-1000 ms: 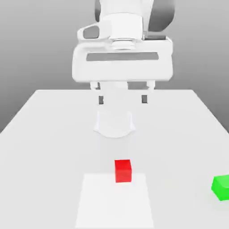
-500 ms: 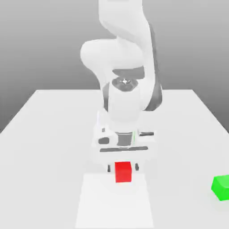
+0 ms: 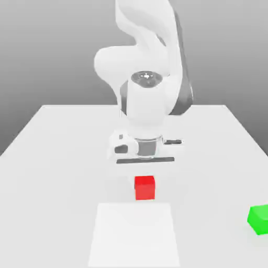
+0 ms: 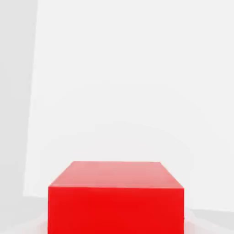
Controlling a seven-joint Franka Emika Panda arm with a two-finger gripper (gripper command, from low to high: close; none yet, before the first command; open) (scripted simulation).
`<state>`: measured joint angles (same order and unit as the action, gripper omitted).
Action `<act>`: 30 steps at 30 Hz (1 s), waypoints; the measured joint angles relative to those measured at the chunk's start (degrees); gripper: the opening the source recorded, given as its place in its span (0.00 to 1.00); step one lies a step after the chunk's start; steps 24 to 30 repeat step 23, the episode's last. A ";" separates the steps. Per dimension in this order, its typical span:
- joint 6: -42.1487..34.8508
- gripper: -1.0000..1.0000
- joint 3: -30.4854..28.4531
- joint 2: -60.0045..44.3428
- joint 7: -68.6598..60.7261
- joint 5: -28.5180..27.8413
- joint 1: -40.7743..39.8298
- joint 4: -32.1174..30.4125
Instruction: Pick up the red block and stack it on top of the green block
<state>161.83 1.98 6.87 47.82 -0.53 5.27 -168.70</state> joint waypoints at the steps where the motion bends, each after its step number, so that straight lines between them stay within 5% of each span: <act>1: -1.08 0.00 1.14 -0.65 1.85 -0.53 0.67 1.72; 14: -13.64 0.00 12.24 -15.09 26.99 -4.01 19.22 28.39; 19: -7.45 0.00 10.57 -24.41 32.06 -8.18 22.61 31.28; 20: -6.45 1.00 10.16 -25.53 32.50 -8.74 22.97 31.39; 30: -6.45 1.00 10.16 -25.53 32.50 -8.74 22.97 31.39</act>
